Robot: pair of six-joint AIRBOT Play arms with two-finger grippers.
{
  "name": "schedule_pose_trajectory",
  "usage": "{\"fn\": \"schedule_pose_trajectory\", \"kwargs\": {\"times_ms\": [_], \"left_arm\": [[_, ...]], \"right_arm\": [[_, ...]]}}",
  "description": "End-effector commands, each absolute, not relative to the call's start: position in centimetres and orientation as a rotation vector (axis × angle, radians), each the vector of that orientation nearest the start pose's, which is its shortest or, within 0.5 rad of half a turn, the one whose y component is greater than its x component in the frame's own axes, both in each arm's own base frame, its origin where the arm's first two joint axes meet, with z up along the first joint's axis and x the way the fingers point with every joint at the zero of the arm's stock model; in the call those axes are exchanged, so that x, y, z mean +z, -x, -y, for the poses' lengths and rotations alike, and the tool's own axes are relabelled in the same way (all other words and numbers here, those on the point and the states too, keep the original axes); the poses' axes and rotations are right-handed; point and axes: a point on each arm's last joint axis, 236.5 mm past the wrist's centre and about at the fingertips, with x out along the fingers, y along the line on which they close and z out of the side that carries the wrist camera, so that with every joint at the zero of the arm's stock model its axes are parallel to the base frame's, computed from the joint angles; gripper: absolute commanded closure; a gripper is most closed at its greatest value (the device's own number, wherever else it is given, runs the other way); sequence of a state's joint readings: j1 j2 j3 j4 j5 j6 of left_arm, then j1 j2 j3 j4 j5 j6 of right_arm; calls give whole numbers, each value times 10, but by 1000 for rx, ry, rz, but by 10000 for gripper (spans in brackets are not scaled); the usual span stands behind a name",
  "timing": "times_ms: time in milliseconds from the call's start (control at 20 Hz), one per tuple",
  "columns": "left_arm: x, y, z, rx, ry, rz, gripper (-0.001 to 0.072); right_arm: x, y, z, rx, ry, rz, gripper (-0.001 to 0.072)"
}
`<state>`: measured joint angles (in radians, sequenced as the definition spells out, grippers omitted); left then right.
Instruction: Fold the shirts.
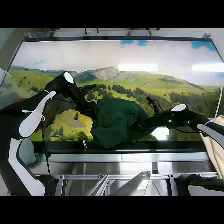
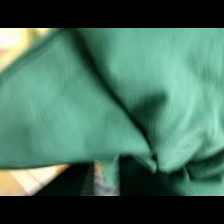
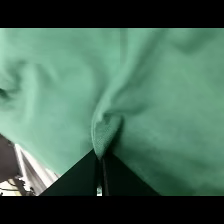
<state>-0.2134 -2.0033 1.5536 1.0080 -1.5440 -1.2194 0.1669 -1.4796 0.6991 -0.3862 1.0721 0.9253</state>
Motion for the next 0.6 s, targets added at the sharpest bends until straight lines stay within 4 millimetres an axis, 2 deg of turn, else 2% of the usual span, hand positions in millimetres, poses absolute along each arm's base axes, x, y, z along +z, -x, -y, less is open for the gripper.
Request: {"fn": "schedule_pose_trajectory", "kwargs": {"times_ms": [0,150,250,350,450,550], "left_arm": [[-115,-361,223,-874,197,-1786,701],[-62,-379,248,-1012,250,-1668,702],[-17,-389,246,-1060,215,-1588,701],[52,-403,241,-1104,248,-1413,701],[133,-414,226,-1116,295,-1199,701],[212,-411,202,-1108,310,-989,702]], "right_arm": [[-60,-286,-255,854,-747,-1406,687],[-38,-287,-260,924,-737,-1385,687],[-2,-288,-260,1016,-726,-1340,687],[51,-303,-244,1075,-705,-1222,688],[115,-333,-209,1026,-684,-1021,688],[202,-354,-169,993,-701,-755,688]]}}
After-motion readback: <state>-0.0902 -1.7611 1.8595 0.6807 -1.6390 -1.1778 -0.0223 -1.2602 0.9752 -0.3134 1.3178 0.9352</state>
